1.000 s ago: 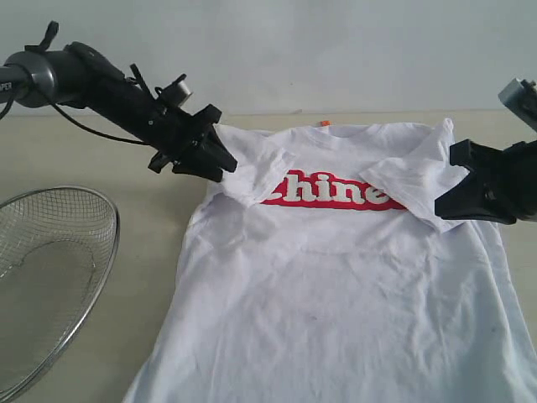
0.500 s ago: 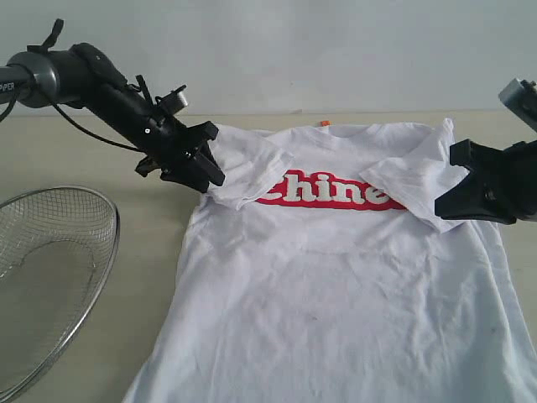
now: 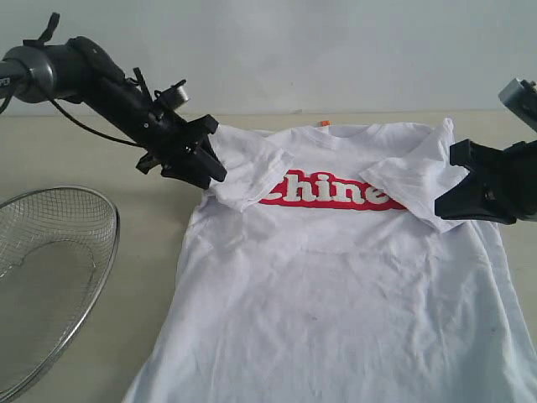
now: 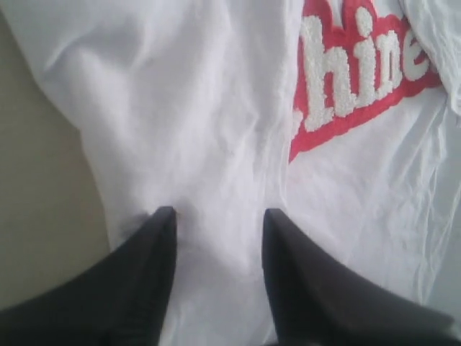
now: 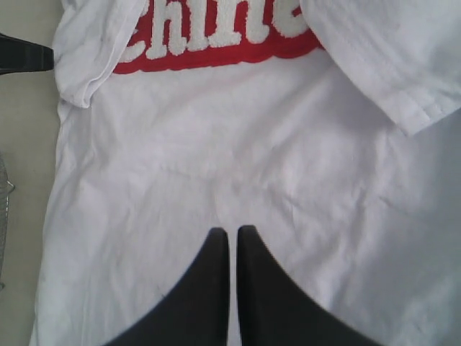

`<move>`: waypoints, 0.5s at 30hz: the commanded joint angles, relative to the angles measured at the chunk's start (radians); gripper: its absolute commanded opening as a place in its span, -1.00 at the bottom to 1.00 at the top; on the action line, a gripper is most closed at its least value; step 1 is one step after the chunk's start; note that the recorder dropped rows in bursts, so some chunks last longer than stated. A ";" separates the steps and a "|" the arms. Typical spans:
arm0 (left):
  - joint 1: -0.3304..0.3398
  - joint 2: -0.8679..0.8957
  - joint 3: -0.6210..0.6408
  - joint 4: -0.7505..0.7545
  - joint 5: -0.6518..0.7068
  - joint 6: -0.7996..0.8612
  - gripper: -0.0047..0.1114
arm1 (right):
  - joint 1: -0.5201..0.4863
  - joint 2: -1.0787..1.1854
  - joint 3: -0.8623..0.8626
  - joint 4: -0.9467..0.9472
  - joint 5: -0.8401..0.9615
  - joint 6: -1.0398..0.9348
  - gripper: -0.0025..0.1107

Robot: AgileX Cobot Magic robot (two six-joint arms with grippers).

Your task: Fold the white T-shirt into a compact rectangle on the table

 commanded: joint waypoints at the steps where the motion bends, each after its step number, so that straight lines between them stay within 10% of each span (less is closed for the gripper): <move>1: -0.008 -0.010 0.002 0.127 0.006 -0.035 -0.28 | -0.001 -0.011 0.001 0.004 0.000 -0.012 -0.96; 15: 0.075 -0.304 0.020 0.102 0.006 -0.090 -0.28 | -0.001 -0.011 0.001 0.044 0.003 -0.117 -0.96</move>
